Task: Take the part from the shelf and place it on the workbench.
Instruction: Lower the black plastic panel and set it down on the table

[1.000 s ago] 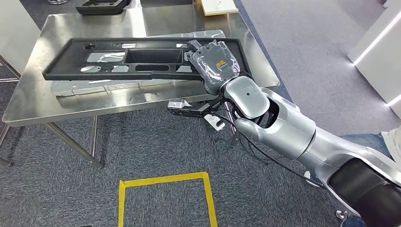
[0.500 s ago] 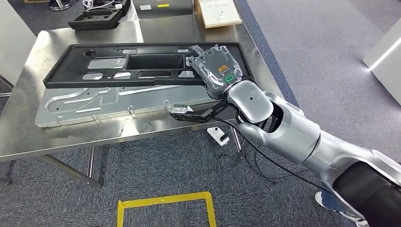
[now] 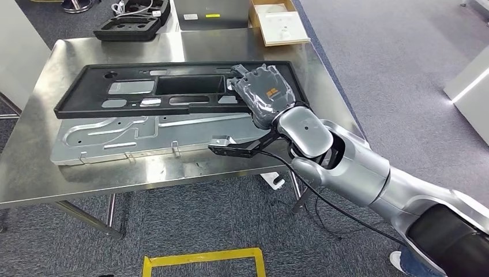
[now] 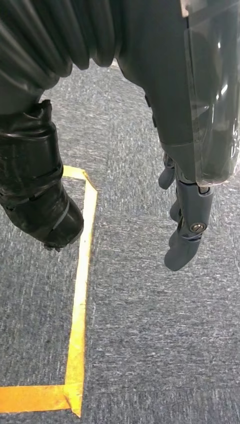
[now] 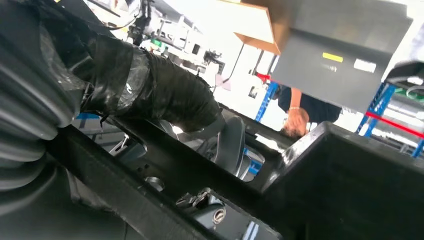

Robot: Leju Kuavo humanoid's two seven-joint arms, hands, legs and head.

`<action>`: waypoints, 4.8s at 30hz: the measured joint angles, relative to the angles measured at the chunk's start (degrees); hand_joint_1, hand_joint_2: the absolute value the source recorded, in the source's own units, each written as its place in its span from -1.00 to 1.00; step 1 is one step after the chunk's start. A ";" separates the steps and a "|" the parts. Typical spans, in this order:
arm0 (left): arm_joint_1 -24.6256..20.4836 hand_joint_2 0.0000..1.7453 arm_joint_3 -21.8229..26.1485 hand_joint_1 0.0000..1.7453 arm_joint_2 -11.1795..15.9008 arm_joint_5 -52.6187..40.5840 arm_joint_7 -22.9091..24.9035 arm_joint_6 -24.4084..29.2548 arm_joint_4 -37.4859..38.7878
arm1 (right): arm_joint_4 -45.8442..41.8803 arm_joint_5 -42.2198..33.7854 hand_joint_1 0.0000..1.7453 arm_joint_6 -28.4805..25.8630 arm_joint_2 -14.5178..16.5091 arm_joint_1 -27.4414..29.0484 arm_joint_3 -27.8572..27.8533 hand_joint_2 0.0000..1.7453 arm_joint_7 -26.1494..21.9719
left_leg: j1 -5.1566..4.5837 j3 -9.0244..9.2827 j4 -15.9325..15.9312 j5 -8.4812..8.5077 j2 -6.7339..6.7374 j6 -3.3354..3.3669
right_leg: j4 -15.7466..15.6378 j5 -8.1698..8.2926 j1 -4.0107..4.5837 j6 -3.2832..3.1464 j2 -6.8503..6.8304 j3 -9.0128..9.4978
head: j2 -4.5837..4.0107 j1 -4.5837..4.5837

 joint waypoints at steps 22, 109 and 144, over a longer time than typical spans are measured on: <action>-0.05 1.00 -0.04 -1.00 0.15 -0.43 -0.09 -1.23 0.20 | 0.11 -1.66 1.00 0.89 -1.60 1.82 -0.21 1.00 0.29 | 0.84 0.94 0.14 -1.07 -0.41 -2.73 | -15.25 7.34 -0.43 -0.59 -0.13 6.58 | 0.00 -0.12; -0.46 -1.00 0.44 -1.00 1.72 3.51 -1.35 2.66 0.21 | 5.65 -22.99 -1.00 -4.27 -6.64 8.26 -2.74 -1.00 -0.67 | -0.30 2.44 6.13 -7.09 -0.15 -1.77 | -14.46 11.16 -0.10 -2.81 -0.22 2.12 | 0.00 0.88; -0.89 -1.00 2.02 -1.00 0.52 7.79 -0.75 5.87 0.35 | -15.08 -63.71 -1.00 -42.86 -6.79 26.44 -26.83 -1.00 -14.71 | -0.44 9.76 -2.82 -6.66 -0.09 -1.51 | -16.11 13.93 -0.62 -0.52 -0.64 1.45 | 0.00 0.80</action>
